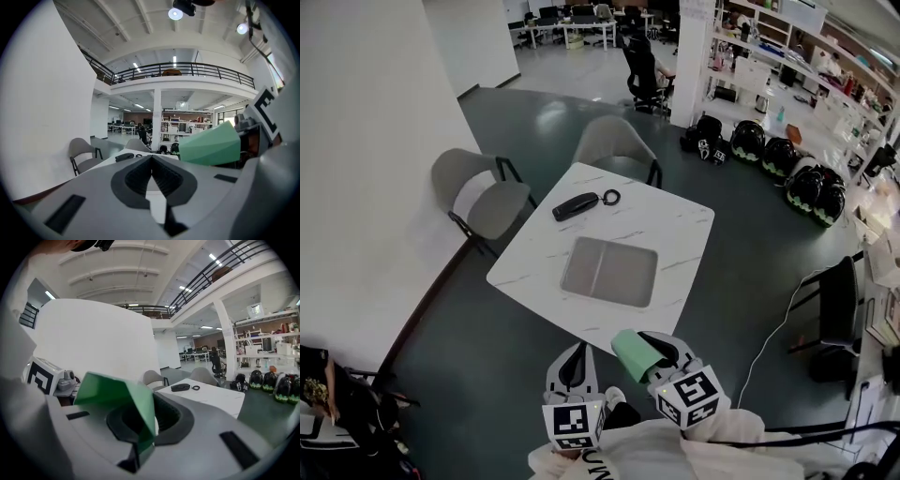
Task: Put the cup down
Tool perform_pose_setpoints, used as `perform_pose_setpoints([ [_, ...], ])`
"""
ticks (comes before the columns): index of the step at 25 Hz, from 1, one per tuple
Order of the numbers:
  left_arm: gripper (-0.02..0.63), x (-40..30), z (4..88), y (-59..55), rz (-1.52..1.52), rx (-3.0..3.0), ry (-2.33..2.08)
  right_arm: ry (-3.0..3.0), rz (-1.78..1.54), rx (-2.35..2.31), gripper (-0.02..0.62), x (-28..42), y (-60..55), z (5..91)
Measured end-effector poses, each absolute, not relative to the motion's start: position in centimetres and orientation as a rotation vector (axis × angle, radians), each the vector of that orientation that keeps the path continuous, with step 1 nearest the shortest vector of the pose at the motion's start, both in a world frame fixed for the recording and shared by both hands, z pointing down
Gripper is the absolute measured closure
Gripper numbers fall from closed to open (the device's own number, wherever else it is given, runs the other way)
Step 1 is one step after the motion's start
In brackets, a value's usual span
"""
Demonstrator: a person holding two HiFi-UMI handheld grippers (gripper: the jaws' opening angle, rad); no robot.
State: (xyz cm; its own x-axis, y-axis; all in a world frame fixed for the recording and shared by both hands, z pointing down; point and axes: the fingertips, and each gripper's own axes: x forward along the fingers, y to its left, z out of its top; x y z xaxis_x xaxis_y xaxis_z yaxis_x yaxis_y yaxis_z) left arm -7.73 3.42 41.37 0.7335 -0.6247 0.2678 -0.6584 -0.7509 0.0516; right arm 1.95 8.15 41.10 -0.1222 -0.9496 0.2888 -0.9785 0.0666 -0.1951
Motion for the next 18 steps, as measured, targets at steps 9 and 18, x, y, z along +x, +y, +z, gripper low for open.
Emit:
perform_pose_setpoints([
  [9,0.597,-6.8,42.4,0.4,0.363,2.79,-0.932,-2.151,0.546,2.062,0.581,2.2,5.7,41.6],
  [18,0.597,-5.2,42.5,-0.5,0.382,2.806,-0.884,-2.121,0.549,2.098,0.581,3.6,4.9,41.7],
])
